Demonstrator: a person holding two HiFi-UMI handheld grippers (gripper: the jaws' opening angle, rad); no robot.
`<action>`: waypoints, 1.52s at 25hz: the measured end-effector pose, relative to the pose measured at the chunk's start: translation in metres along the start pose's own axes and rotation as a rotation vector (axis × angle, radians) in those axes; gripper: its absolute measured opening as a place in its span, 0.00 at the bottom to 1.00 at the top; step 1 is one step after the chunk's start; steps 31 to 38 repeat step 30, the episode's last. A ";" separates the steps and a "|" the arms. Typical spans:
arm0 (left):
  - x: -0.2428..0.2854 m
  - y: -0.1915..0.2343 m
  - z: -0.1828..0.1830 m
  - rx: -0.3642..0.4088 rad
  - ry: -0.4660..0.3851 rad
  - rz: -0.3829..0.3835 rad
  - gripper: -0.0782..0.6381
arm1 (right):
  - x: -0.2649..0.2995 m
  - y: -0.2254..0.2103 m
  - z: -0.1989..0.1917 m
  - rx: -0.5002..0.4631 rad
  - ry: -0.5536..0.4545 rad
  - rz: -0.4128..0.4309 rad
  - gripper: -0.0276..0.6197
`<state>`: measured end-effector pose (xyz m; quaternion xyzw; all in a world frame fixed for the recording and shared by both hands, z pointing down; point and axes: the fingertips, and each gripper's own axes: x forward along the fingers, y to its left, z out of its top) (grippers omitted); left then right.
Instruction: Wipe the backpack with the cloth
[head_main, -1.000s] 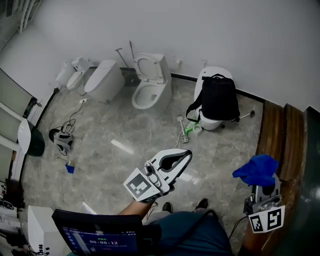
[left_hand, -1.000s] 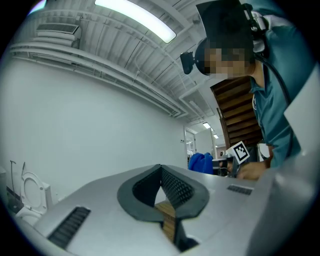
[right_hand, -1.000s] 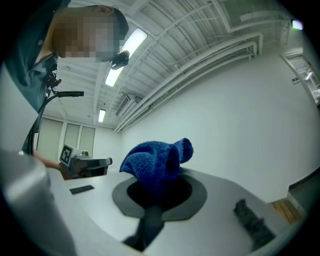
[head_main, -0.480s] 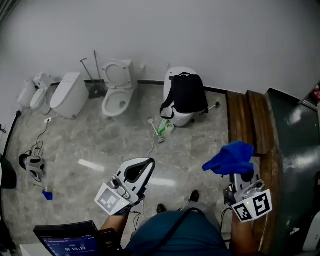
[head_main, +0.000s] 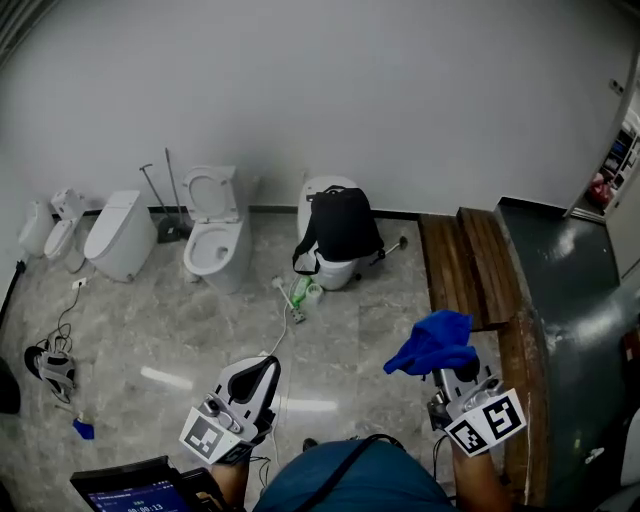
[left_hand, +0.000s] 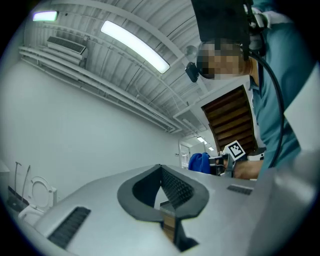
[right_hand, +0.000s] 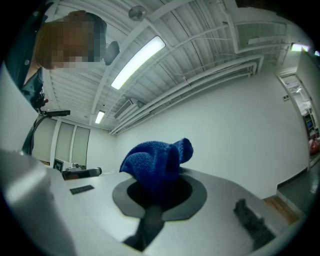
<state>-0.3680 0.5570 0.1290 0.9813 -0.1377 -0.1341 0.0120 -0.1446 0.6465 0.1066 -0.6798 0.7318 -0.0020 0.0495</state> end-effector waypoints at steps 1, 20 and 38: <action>0.002 -0.010 -0.004 -0.007 0.005 -0.009 0.12 | -0.008 -0.004 0.000 -0.002 0.004 -0.001 0.08; 0.044 -0.038 0.007 -0.019 0.022 -0.062 0.12 | -0.023 -0.027 0.002 -0.028 0.094 -0.018 0.07; 0.026 -0.057 -0.020 -0.002 0.022 -0.059 0.12 | -0.046 -0.025 -0.023 -0.030 0.076 -0.012 0.07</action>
